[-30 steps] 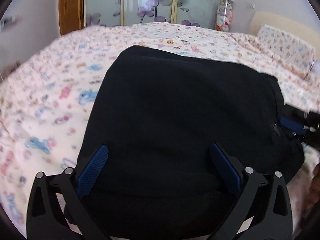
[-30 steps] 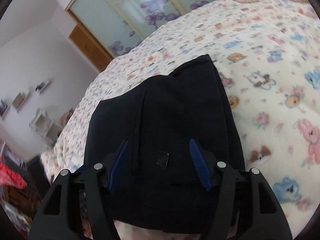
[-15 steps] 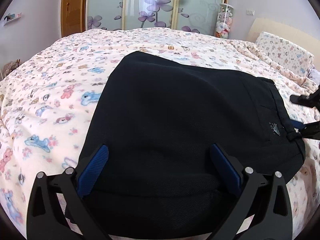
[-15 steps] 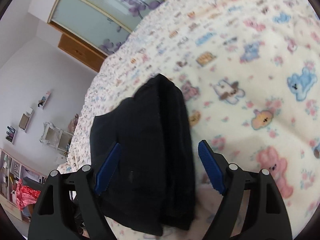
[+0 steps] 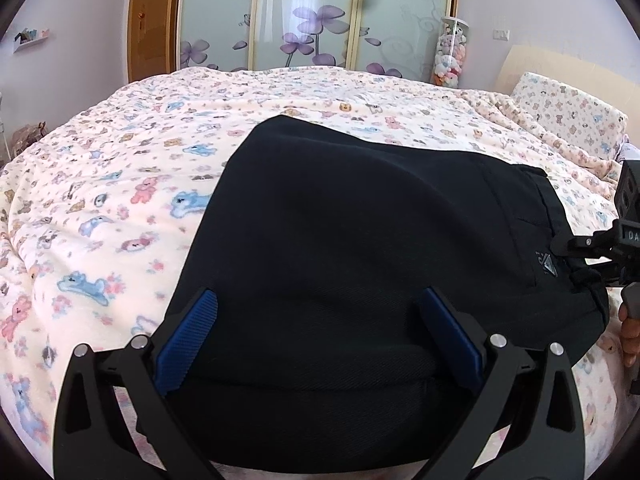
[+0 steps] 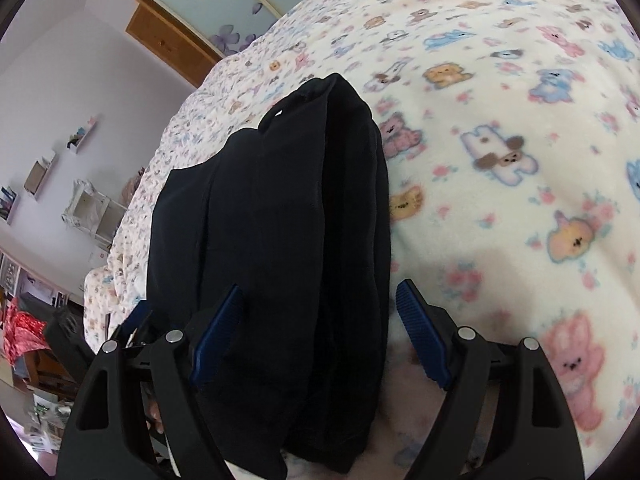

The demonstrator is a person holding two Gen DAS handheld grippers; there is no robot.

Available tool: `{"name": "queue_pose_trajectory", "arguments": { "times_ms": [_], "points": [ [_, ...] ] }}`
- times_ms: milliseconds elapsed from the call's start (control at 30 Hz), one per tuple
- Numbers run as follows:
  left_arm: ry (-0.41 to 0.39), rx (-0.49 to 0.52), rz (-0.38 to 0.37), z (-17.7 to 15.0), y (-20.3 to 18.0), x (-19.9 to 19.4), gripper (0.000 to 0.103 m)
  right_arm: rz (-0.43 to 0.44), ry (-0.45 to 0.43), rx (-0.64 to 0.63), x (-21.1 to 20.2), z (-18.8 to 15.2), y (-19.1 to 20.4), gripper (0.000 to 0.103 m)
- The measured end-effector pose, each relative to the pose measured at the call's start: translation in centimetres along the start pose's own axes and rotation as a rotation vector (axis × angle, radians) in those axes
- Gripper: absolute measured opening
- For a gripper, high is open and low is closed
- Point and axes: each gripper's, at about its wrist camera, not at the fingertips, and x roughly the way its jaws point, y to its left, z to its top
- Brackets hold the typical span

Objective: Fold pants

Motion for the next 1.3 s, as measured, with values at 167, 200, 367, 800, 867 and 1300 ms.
{"name": "queue_pose_trajectory", "arguments": {
  "times_ms": [167, 200, 367, 800, 867, 1300],
  "points": [
    [-0.023, -0.005, 0.014, 0.0, 0.1, -0.4, 0.101, 0.004, -0.004, -0.007, 0.4, 0.0, -0.1, 0.081],
    [-0.027, -0.005, 0.016, -0.1, 0.1, -0.5, 0.101, 0.004, -0.004, -0.008, 0.5, 0.0, 0.0, 0.081],
    [-0.034, -0.002, 0.025, 0.0, 0.1, -0.5, 0.101, 0.04, 0.008, -0.026, 0.6, -0.1, 0.6, 0.076],
    [-0.037, -0.008, 0.026, -0.1, 0.2, -0.5, 0.101, 0.097, -0.01, 0.065, 1.7, 0.3, 0.0, 0.066],
    [-0.038, -0.008, 0.026, -0.1, 0.2, -0.5, 0.101, 0.111, -0.021, 0.068, 1.4, 0.3, 0.0, 0.053],
    [-0.034, -0.03, 0.036, -0.2, 0.4, -0.4, 0.101, 0.091, -0.119, -0.177, -1.3, 0.8, 7.3, 0.035]
  ]
}}
